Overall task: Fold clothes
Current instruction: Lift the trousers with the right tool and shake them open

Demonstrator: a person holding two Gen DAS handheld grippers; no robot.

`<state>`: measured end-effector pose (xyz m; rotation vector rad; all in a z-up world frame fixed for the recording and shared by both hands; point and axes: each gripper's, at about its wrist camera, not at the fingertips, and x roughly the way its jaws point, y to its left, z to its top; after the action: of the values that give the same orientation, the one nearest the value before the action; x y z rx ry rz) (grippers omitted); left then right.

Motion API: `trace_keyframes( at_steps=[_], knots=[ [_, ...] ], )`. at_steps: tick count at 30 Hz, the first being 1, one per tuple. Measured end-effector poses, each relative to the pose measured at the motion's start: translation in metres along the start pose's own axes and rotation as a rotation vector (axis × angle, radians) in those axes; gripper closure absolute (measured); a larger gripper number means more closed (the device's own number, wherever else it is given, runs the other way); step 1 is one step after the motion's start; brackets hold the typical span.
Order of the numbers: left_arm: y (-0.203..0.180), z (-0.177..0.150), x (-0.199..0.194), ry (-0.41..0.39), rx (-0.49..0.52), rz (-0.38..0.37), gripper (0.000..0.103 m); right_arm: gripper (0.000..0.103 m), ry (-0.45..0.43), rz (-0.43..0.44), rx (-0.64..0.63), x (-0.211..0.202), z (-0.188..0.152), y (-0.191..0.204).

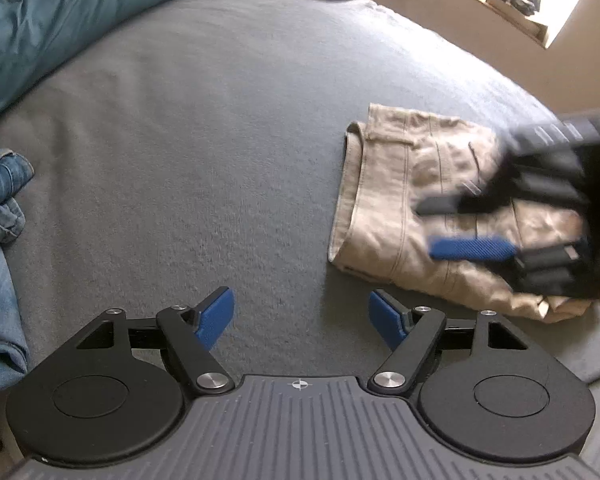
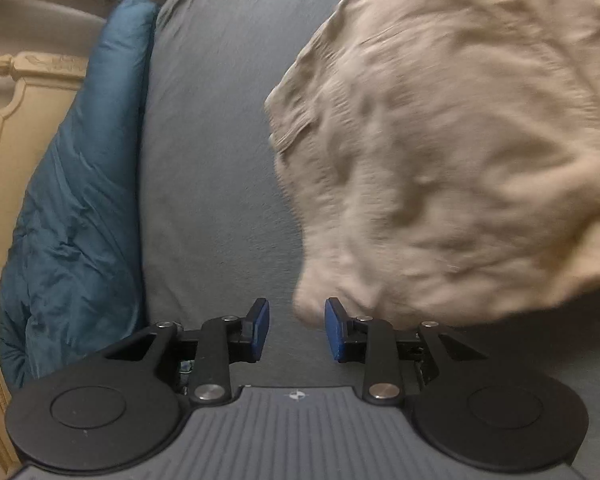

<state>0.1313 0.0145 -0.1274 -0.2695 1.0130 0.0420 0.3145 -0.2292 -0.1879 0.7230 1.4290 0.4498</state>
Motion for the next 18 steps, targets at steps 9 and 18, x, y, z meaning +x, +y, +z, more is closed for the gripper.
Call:
trace_keyframes(
  at_steps=[9,18],
  knots=[
    [-0.027,0.019,0.015,-0.040,0.049,-0.034,0.028,0.069,-0.163,-0.108,0.034,-0.081,0.009,-0.054],
    [-0.046,0.025,0.051,0.003,0.118,0.034,0.028,0.052,-0.170,-0.223,-0.441,-0.072,0.091,0.028]
  ],
)
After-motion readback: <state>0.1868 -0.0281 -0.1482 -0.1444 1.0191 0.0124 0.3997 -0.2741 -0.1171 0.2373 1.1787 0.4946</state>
